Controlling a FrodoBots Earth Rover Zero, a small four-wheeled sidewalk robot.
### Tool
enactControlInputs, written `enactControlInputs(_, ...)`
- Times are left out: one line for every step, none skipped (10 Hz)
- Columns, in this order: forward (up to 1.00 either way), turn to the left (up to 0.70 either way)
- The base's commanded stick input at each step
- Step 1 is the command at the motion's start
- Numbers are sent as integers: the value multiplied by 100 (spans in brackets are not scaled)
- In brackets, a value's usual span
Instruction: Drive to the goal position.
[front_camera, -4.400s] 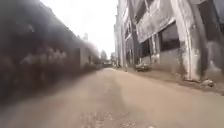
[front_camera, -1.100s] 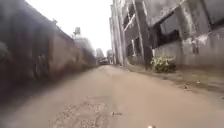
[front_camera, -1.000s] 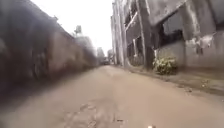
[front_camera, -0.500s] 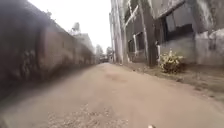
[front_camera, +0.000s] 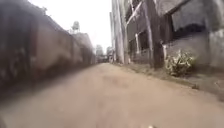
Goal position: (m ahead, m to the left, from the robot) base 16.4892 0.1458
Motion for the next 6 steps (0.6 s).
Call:
enactControlInputs(100,0)
enactControlInputs(100,0)
enactControlInputs(100,0)
enactControlInputs(100,0)
enactControlInputs(100,0)
enactControlInputs(100,0)
